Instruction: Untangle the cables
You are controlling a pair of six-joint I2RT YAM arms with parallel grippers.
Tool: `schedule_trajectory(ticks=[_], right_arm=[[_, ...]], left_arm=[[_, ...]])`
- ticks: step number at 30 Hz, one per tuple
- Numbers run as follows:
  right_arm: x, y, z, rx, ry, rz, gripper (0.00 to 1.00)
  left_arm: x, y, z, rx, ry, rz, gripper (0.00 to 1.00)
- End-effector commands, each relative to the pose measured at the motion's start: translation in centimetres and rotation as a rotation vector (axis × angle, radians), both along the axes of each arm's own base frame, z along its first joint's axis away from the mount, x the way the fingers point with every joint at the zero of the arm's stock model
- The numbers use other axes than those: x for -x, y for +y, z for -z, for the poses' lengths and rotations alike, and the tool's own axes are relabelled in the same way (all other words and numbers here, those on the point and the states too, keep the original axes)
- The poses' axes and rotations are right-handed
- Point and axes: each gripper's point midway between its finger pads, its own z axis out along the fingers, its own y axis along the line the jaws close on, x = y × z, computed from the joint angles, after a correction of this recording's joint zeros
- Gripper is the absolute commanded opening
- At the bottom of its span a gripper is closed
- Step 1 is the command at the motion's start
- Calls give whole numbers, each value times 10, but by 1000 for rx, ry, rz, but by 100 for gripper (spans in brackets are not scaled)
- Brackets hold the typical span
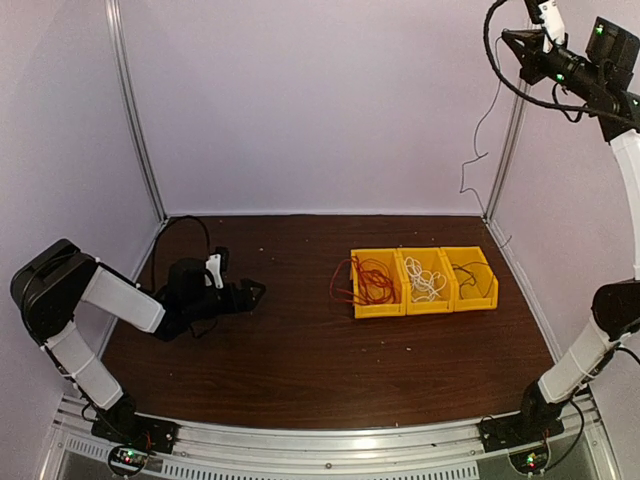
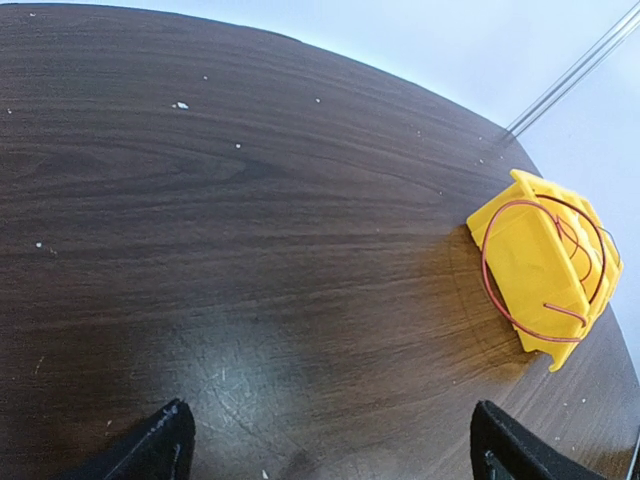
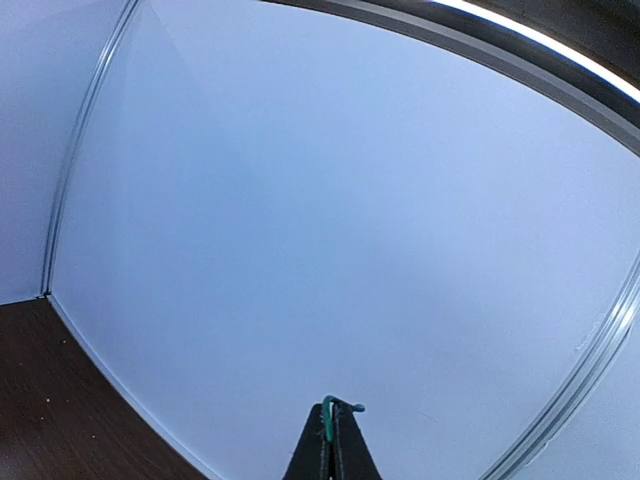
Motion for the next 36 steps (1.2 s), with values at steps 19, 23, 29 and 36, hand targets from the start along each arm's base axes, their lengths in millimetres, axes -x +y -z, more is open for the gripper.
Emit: schedule_trajectory(ticks=[19, 23, 29, 36], right_arm=[[-44, -80, 102, -8, 168, 158, 0], [-41, -79, 84, -18, 138, 144, 0], [-35, -77, 56, -26, 82, 134, 0], [-32, -74, 50, -33, 77, 119, 0]], left_arm=[[-8, -3, -11, 12, -35, 8, 98], [-8, -3, -11, 13, -34, 6, 98], [-8, -4, -12, 19, -33, 8, 98], [-7, -4, -13, 23, -37, 9, 98]])
